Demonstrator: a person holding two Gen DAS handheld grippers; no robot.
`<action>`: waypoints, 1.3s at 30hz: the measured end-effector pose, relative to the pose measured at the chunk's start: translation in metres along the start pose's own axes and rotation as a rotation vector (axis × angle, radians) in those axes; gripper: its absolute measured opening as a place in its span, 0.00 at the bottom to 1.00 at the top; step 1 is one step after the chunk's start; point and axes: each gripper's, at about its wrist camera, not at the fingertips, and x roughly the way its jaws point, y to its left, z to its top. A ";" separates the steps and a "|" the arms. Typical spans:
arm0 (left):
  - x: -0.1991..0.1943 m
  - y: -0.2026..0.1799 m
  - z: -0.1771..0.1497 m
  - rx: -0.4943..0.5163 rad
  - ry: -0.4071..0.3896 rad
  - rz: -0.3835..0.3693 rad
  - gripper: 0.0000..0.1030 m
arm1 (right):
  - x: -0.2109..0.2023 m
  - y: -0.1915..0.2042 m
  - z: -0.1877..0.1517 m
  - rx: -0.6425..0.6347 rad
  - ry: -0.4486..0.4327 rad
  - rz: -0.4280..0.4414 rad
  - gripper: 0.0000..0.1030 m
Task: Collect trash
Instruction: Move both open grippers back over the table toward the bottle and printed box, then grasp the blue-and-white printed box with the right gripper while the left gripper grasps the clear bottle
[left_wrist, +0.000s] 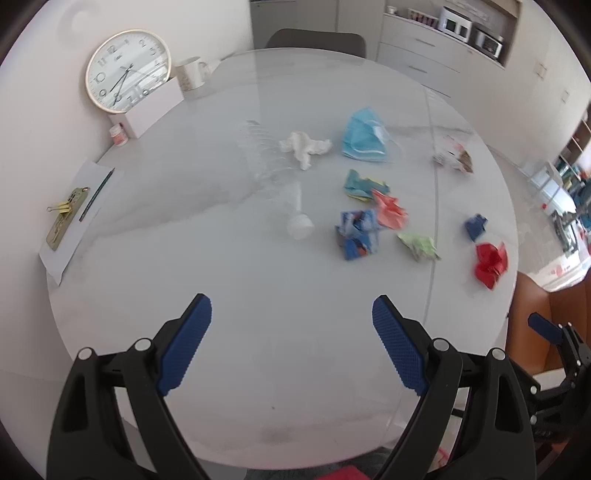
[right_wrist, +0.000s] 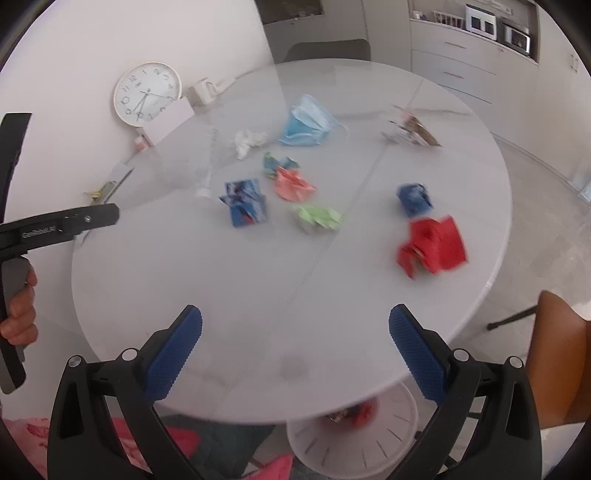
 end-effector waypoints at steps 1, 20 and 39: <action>0.004 0.004 0.004 -0.012 0.002 0.001 0.83 | 0.004 0.005 0.005 -0.002 -0.004 0.003 0.98; 0.103 0.063 0.100 -0.045 0.021 -0.017 0.83 | 0.149 0.075 0.087 -0.013 -0.013 -0.095 0.98; 0.154 0.051 0.147 -0.097 0.064 0.012 0.83 | 0.200 0.068 0.089 -0.010 0.077 -0.104 0.50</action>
